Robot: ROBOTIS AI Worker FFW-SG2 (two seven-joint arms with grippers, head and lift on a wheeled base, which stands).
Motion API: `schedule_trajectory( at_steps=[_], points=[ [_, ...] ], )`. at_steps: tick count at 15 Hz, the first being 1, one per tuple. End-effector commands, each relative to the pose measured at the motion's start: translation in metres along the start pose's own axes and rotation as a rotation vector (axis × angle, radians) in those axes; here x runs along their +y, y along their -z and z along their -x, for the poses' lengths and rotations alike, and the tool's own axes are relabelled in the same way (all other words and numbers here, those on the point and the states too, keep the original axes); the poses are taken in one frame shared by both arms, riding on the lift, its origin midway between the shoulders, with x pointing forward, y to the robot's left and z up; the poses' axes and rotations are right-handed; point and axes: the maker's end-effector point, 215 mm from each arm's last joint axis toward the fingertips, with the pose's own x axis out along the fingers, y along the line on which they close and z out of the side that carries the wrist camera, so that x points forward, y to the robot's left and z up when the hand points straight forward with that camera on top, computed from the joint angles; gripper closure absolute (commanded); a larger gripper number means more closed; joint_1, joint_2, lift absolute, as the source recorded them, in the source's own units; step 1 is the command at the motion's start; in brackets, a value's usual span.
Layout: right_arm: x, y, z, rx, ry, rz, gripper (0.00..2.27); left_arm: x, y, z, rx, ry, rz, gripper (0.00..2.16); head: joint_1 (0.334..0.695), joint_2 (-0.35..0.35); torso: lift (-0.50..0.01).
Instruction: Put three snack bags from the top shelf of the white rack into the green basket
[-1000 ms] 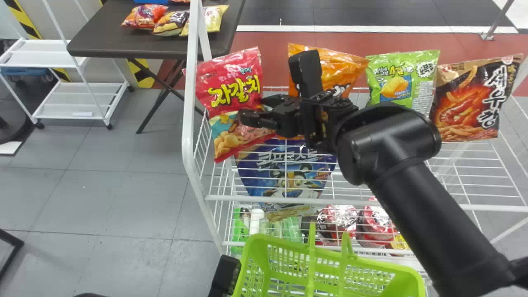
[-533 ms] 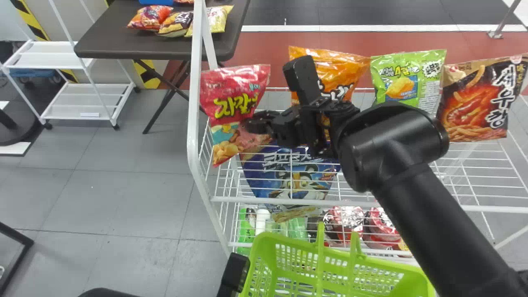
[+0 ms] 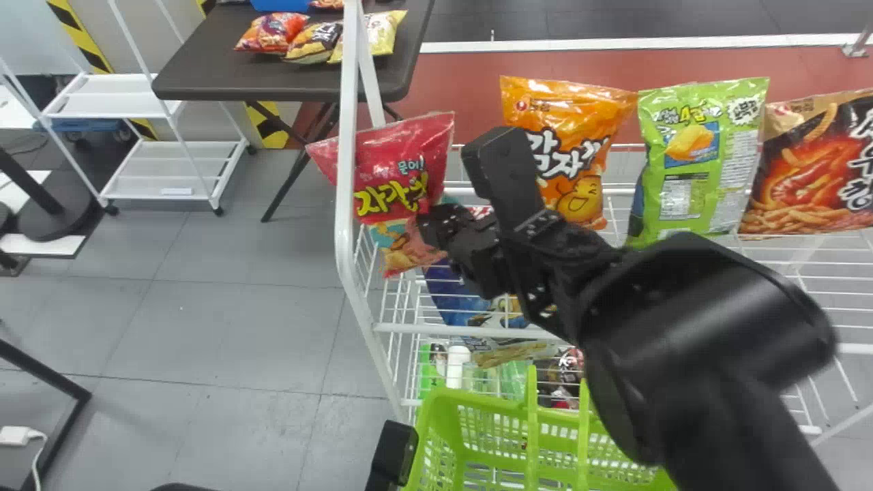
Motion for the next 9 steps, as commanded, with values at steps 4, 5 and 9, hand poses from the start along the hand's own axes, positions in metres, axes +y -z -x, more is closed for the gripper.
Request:
schedule_trajectory(
  at_steps=[4,5,9],
  points=[
    [-0.056,0.029,0.111,0.037,0.151,0.003,1.96,-0.002,0.004,-0.004,-0.003,0.002,-0.013,2.12,0.695,0.018,0.0],
    [-0.067,0.034,0.134,0.038,0.183,-0.001,1.96,-0.002,0.005,-0.005,0.0,-0.001,-0.014,2.12,0.695,-0.02,0.0],
    [-0.098,0.058,0.237,0.064,0.262,-0.061,1.96,0.001,0.0,-0.006,-0.012,-0.014,-0.031,2.12,0.695,-0.24,0.0]
  ],
)
